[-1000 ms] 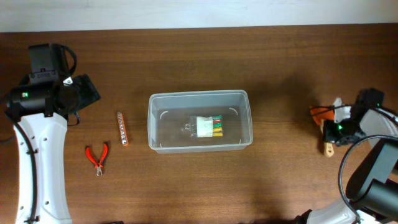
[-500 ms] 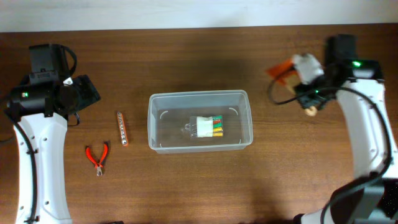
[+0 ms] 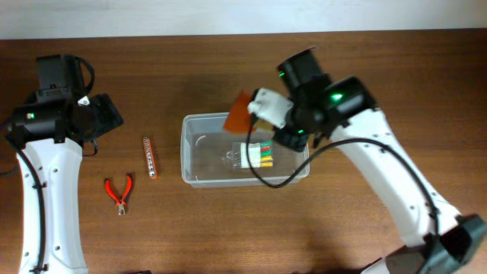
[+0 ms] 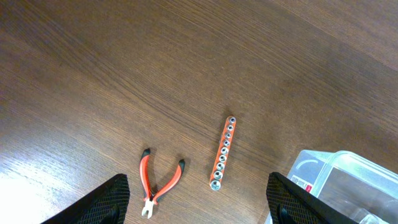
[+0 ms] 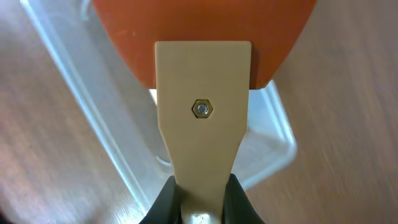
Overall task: Pack container
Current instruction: 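Carry the scraper with the right gripper and lower it into the container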
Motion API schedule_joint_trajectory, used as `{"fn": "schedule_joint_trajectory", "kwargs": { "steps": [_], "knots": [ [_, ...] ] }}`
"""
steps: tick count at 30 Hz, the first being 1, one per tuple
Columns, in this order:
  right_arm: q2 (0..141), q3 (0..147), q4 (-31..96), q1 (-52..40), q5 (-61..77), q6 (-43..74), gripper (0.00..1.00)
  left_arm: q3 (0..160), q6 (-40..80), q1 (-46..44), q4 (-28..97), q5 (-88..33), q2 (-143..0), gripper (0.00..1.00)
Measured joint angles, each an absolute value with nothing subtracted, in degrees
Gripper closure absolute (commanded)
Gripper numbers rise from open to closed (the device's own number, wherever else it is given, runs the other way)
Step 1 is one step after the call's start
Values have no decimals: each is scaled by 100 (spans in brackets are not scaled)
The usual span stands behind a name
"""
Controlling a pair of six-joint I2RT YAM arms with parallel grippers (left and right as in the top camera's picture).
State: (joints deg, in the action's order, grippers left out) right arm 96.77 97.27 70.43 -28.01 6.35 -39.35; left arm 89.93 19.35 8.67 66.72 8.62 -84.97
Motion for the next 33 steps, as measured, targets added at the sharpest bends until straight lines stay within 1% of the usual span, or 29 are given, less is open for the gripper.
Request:
{"fn": "schedule_joint_trajectory", "kwargs": {
  "steps": [8, 15, 16, 17, 18, 20, 23, 24, 25, 27, 30, 31, 33],
  "knots": [
    [10844, 9452, 6855, -2930, 626, -4624, 96, 8993, 1935, 867, 6711, 864, -8497, 27],
    [11563, 9432, 6110, -2849, 631, -4941, 96, 8993, 1935, 864, 6799, 862, -8497, 27],
    [11614, 9432, 6036, -2829, 635, -4971, 87, 8993, 1935, 864, 6796, 862, -8497, 27],
    [11646, 9432, 5996, -2816, 635, -4982, 81, 8991, 1935, 864, 6799, 862, -8497, 27],
    [11671, 9432, 5959, -2803, 633, -5006, 78, 8993, 1935, 864, 6796, 862, -8497, 27],
    [11703, 9432, 5933, -2781, 637, -4989, 66, 8993, 1935, 864, 6799, 862, -8497, 27],
    [11730, 9432, 5929, -2740, 637, -4987, 44, 8993, 1935, 864, 6799, 864, -8497, 27],
    [11734, 9432, 5931, -2727, 635, -4982, 32, 8993, 1935, 864, 6799, 864, -8497, 27],
    [11736, 9432, 5927, -2711, 639, -4956, 26, 8993, 1935, 864, 6799, 862, -8497, 27],
    [11738, 9432, 5931, -2696, 639, -4928, 19, 8991, 1933, 867, 6801, 862, -8497, 20],
    [11738, 9432, 5975, -2685, 639, -4792, 8, 8993, 1922, 867, 6801, 864, -8495, 19],
    [11738, 9435, 6025, -2685, 637, -4755, 3, 8991, 1887, 864, 6801, 864, -8497, 19],
    [11738, 9439, 6182, -2685, 639, -4703, 1, 8993, 1798, 864, 6803, 862, -8497, 16]
  ]
}}
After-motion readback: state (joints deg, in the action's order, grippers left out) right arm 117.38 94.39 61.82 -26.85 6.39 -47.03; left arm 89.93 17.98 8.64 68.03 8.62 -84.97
